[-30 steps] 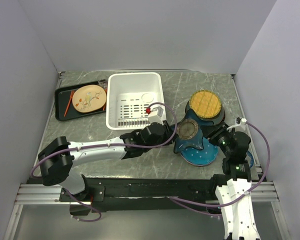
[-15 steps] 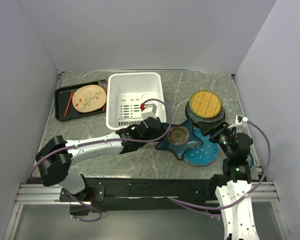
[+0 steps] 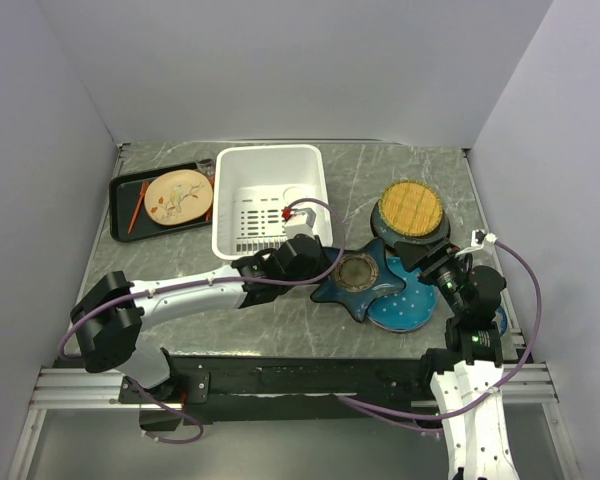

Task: Place the plates into the plastic bin on the countertop
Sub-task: Pick up the plate from the corner of the board, then place the plate in the plastic bin.

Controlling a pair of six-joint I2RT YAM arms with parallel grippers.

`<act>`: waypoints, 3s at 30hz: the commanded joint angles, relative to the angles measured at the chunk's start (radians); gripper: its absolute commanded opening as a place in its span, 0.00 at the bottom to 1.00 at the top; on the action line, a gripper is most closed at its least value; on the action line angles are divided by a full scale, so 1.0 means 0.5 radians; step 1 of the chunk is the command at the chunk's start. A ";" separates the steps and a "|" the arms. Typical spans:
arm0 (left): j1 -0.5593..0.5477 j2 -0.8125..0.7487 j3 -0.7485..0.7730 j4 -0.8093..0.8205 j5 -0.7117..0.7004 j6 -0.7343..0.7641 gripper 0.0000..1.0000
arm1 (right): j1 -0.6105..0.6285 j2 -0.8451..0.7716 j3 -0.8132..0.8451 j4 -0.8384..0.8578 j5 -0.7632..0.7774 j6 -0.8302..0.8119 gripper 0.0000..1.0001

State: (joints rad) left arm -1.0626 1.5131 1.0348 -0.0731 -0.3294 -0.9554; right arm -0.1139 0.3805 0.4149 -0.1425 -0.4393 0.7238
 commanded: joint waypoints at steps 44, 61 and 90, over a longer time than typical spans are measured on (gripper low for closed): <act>0.232 -0.587 0.293 0.027 -0.038 0.159 0.01 | 0.010 -0.052 0.180 -0.016 -0.002 -0.036 0.93; 0.474 -0.652 0.394 -0.111 0.008 0.251 0.01 | 0.016 -0.071 0.112 0.012 -0.008 -0.018 0.97; 1.014 -0.532 0.691 -0.222 0.257 0.407 0.01 | 0.013 -0.083 0.048 0.018 0.004 -0.033 1.00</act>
State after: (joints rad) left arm -0.5762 1.2472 1.2747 -0.3439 -0.2501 -0.7399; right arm -0.1139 0.3500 0.4488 -0.1715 -0.4461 0.7166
